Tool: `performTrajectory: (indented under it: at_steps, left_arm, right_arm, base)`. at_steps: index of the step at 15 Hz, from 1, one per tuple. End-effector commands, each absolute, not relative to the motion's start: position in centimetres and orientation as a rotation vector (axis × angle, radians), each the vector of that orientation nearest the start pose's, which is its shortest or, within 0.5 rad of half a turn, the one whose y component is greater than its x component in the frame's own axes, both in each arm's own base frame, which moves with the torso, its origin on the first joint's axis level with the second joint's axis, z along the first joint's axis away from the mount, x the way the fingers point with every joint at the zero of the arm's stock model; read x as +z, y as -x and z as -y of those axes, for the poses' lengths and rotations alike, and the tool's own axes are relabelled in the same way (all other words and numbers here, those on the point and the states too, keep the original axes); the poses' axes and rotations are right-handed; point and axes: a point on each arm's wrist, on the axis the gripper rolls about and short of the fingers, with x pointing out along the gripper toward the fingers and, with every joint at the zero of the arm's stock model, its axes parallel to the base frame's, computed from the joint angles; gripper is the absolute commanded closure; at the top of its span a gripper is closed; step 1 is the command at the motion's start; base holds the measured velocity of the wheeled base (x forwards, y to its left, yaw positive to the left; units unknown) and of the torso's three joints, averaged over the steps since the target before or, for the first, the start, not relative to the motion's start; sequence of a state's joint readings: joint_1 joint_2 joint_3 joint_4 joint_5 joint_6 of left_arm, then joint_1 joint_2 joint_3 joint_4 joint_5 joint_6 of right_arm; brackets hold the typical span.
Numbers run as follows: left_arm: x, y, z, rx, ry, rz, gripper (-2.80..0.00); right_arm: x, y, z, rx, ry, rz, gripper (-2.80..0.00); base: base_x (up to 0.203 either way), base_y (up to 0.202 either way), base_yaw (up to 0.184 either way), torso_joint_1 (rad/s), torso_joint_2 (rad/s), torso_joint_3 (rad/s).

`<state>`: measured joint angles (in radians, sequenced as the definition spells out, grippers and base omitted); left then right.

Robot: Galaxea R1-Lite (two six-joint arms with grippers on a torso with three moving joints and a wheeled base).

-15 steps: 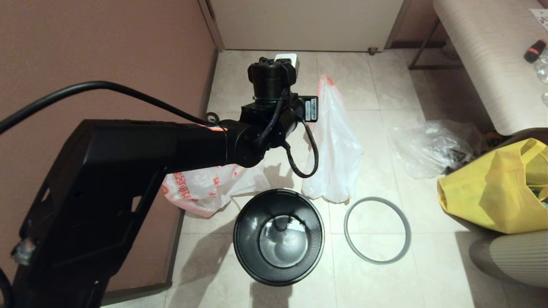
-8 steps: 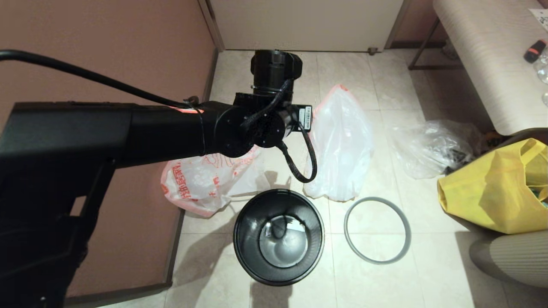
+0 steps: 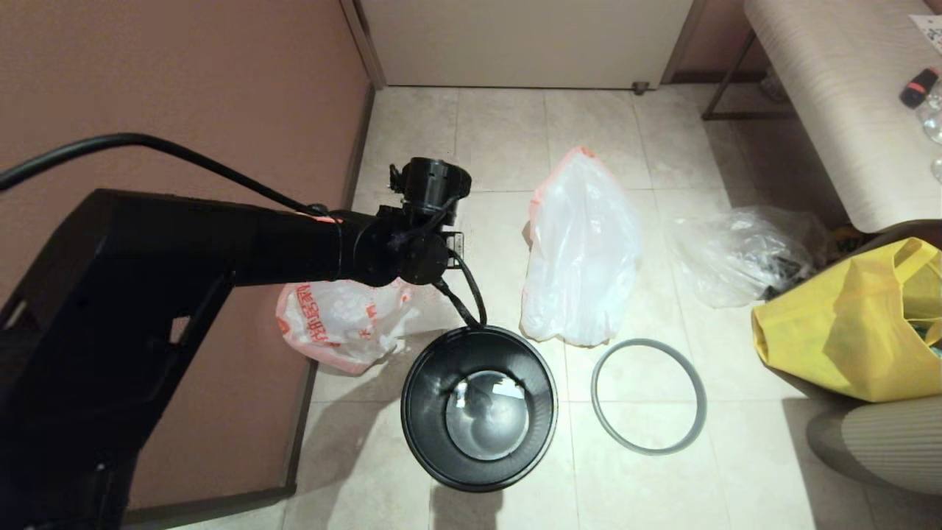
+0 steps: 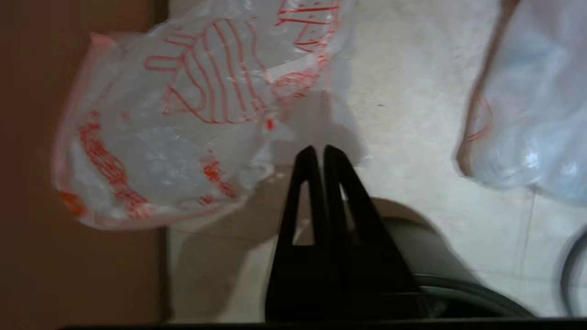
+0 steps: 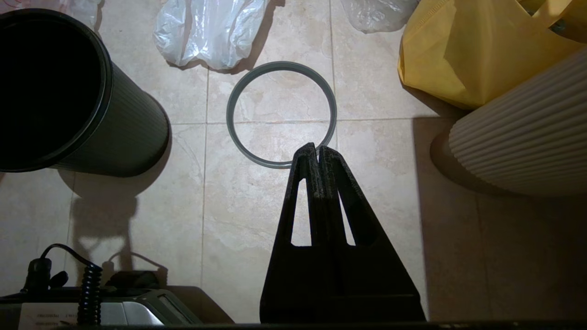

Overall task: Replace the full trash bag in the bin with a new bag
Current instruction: Pick up a new trash bag

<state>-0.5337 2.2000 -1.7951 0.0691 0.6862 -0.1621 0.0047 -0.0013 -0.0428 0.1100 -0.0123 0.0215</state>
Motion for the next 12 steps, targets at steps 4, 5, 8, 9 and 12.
performTrajectory:
  at_steps: [4, 5, 8, 9, 12]
  left_arm:
    - [12.6, -44.8, 20.7, 0.285, -0.172, -0.467, 0.0]
    - [11.4, -45.4, 20.5, 0.314, -0.184, -0.477, 0.0]
    - [8.3, -45.0, 20.1, 0.433, -0.168, -0.512, 0.0]
    - [7.3, -44.5, 20.0, 0.443, -0.18, -0.536, 0.0]
    - [4.1, -45.8, 19.3, 0.465, -0.225, -0.583, 0.0]
  right_arm:
    - [7.6, 2.6, 0.0, -0.008, -0.021, -0.067, 0.0]
    - [7.6, 2.6, 0.0, -0.008, -0.021, -0.067, 0.0]
    - [7.6, 2.6, 0.0, -0.008, -0.021, -0.067, 0.0]
    - [7.6, 2.6, 0.0, -0.008, -0.021, -0.067, 0.0]
    - [7.6, 2.6, 0.0, -0.008, -0.021, -0.067, 0.0]
  base:
    - [0.0, 0.0, 0.0, 0.0, 0.0, 0.0]
    - [0.0, 0.0, 0.0, 0.0, 0.0, 0.0]
    - [0.0, 0.0, 0.0, 0.0, 0.0, 0.0]
    - [0.0, 0.0, 0.0, 0.0, 0.0, 0.0]
    - [0.0, 0.0, 0.0, 0.0, 0.0, 0.0]
